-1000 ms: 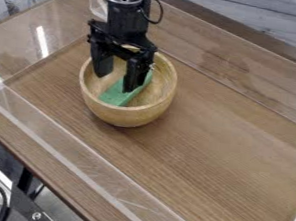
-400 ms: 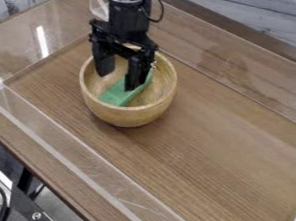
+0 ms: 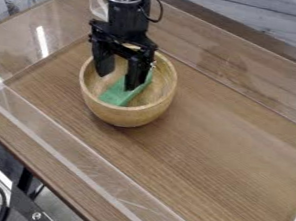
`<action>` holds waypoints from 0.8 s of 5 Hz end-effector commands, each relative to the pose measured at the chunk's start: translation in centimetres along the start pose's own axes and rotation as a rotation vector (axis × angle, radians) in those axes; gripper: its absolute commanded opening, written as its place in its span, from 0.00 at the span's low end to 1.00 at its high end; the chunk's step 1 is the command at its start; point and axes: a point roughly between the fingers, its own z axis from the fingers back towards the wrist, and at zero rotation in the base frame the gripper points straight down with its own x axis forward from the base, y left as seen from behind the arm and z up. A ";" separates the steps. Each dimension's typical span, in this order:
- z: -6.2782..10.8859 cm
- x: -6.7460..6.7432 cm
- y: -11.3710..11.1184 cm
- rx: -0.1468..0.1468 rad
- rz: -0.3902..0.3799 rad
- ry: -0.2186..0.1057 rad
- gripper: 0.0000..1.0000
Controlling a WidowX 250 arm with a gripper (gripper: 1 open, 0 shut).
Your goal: Remove the green block from inside the brown bowl and put it on the table
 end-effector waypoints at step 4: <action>-0.2 0.9 0.4 0.010 0.004 -0.031 0.00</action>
